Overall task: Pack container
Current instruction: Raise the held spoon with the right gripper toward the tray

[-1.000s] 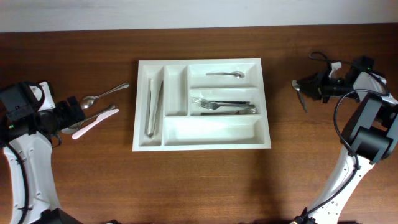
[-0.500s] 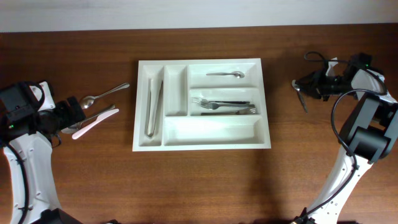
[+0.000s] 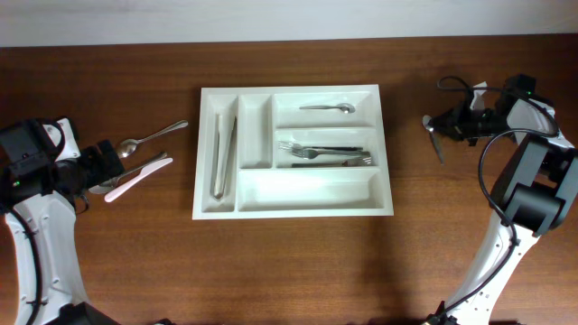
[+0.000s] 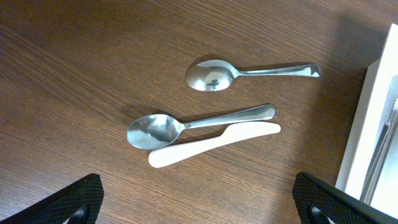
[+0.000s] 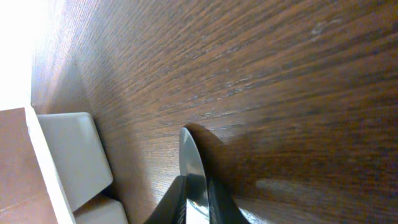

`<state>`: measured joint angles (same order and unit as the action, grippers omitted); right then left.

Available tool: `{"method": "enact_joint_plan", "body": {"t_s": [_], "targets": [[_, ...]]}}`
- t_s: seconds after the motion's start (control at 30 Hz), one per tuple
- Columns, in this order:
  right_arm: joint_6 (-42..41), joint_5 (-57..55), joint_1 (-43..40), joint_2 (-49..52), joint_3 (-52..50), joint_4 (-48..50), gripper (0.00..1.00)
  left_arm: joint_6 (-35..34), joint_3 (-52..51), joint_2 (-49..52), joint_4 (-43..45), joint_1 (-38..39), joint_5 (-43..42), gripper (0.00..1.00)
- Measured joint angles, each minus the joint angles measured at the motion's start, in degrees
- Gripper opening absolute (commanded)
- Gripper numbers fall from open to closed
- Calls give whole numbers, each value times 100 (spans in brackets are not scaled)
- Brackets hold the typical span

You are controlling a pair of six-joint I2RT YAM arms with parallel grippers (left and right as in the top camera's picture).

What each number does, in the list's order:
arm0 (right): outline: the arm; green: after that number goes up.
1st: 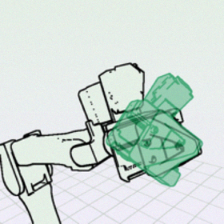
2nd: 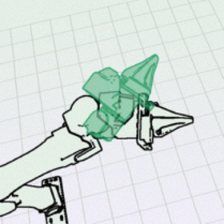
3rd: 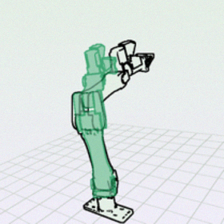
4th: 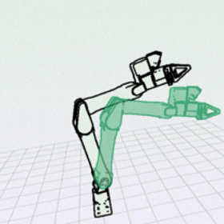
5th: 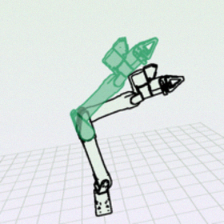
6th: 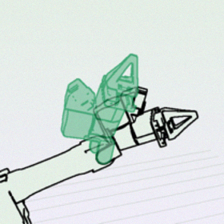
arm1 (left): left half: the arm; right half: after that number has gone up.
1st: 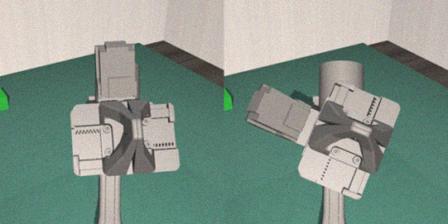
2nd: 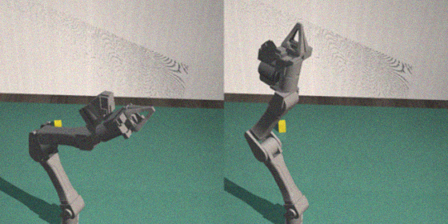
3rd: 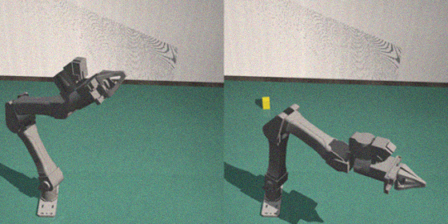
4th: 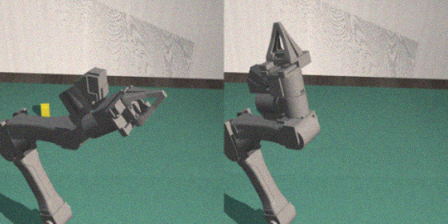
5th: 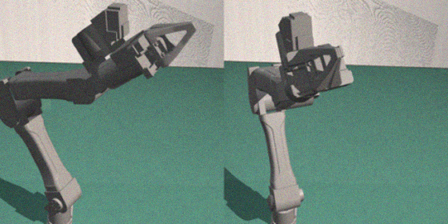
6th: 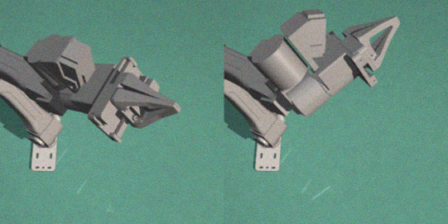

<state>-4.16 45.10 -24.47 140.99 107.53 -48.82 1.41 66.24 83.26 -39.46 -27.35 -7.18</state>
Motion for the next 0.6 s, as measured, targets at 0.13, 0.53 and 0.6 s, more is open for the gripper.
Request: {"method": "enact_joint_plan", "body": {"t_s": [0.13, 0.53, 0.6], "targets": [[24, 101, 24, 7, 0, -7, 4, 0, 0, 0, 0, 0, 0, 99], [20, 179, 42, 7, 0, -28, 4, 0, 0, 0, 0, 0, 0, 99], [15, 181, 42, 7, 2, -46, 4, 0, 0, 0, 0, 0, 2, 99]]}}
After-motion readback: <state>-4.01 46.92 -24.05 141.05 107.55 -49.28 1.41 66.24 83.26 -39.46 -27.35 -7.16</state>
